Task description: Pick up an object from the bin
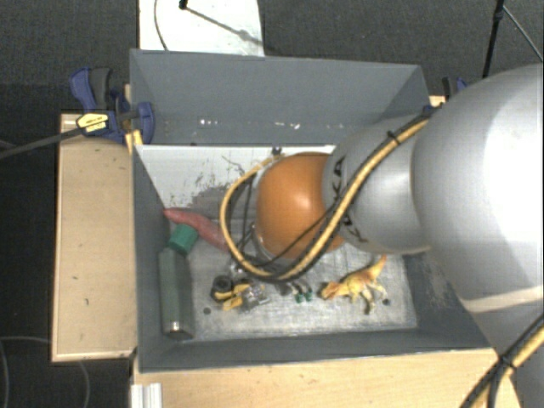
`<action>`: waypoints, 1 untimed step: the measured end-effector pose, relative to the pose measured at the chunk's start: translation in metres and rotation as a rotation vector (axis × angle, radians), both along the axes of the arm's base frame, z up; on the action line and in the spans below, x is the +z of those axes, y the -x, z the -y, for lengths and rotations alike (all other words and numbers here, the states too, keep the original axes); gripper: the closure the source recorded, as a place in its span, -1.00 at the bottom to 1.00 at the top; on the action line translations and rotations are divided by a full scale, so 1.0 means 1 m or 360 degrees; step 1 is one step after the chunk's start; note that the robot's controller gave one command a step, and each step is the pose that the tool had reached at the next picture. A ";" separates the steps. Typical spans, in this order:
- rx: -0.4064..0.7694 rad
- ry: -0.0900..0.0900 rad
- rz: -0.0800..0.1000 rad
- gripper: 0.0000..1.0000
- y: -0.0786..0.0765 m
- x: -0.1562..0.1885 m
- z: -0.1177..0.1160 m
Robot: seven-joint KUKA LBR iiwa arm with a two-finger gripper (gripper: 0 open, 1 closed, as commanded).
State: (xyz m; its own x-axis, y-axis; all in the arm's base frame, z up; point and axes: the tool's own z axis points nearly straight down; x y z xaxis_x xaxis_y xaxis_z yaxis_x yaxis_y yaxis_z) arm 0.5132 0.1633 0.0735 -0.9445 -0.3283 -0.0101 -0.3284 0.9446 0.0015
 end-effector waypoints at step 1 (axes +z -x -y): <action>0.0004 0.0006 -0.0010 1.00 0.003 0.136 -0.004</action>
Offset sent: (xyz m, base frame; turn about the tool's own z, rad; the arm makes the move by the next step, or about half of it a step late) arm 0.0000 0.0000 0.0000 0.0000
